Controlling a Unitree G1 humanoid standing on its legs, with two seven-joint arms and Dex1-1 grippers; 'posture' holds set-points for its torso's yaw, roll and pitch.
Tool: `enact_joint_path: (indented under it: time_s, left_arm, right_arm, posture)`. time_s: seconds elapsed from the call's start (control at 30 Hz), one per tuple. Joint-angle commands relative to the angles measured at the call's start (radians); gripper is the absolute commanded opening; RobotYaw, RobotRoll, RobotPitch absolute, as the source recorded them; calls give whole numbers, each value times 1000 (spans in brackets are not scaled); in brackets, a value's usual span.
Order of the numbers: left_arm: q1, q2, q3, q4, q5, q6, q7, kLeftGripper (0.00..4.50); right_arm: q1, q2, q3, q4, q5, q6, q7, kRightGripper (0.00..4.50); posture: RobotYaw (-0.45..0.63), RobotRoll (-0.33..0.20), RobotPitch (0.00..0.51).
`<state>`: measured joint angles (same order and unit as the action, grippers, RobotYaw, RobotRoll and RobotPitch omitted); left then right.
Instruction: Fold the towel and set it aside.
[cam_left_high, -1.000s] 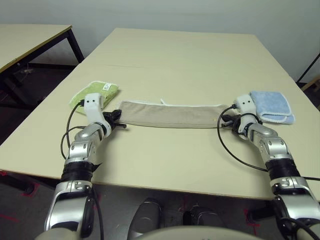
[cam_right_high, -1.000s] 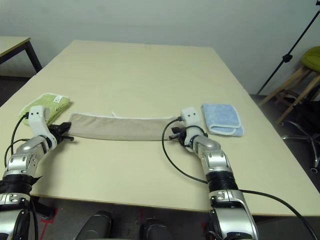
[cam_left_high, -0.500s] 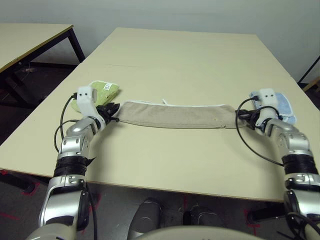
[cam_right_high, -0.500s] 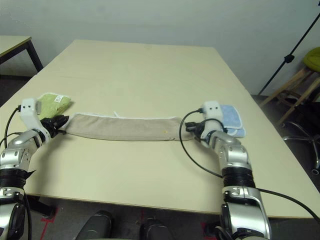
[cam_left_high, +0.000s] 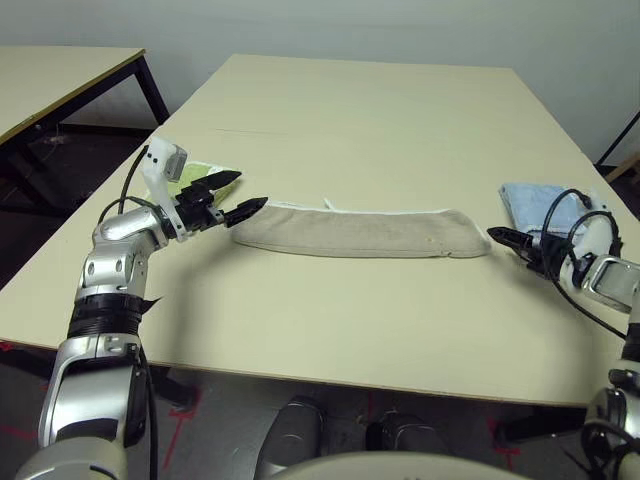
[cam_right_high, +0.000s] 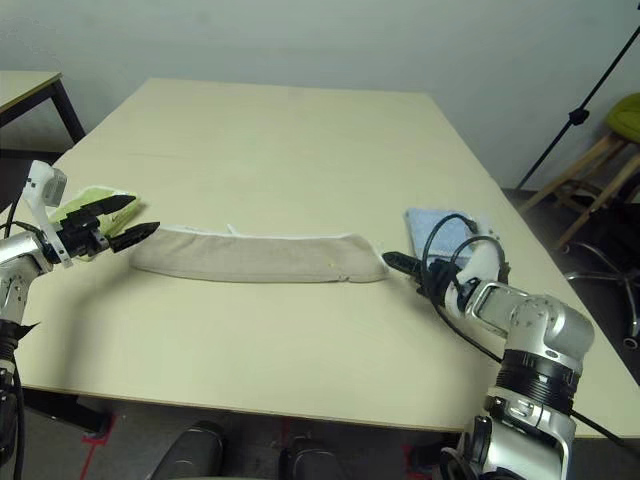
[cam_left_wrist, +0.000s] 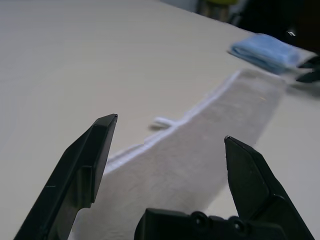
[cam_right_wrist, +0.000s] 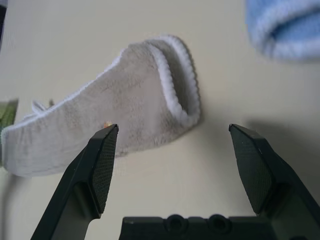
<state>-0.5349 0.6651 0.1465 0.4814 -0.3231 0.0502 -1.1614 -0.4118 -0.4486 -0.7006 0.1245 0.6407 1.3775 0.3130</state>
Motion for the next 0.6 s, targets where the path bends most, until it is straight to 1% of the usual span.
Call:
enact_joint_path:
  time_s: [0.03, 0.13, 0.27, 0.43, 0.6]
  left_arm:
    - [-8, 12, -27, 11, 6, -28, -59, 4500]
    - [-4, 8, -37, -17, -9, -5, -91, 4500]
    - [0, 4, -37, -33, -17, -8, -105, 4500]
    - [10, 11, -34, -54, -27, 0, -115, 4500]
    - [28, 19, -29, -77, -31, 6, -107, 4500]
  right_arm:
    - [13, 45, -52, -52, 12, 84, -64, 4463]
    - [-3, 101, -83, -58, 7, 102, -106, 4463]
    - [-38, 161, -99, -24, -3, 68, -148, 4463]
    - [-94, 211, -65, 89, -30, -47, -191, 4463]
    - [-138, 228, -36, 168, -37, -125, -211, 4463]
  posture:
    - [146, 0, 42]
    - [144, 0, 43]
    - [147, 0, 41]
    - [158, 0, 40]
    - [176, 0, 37]
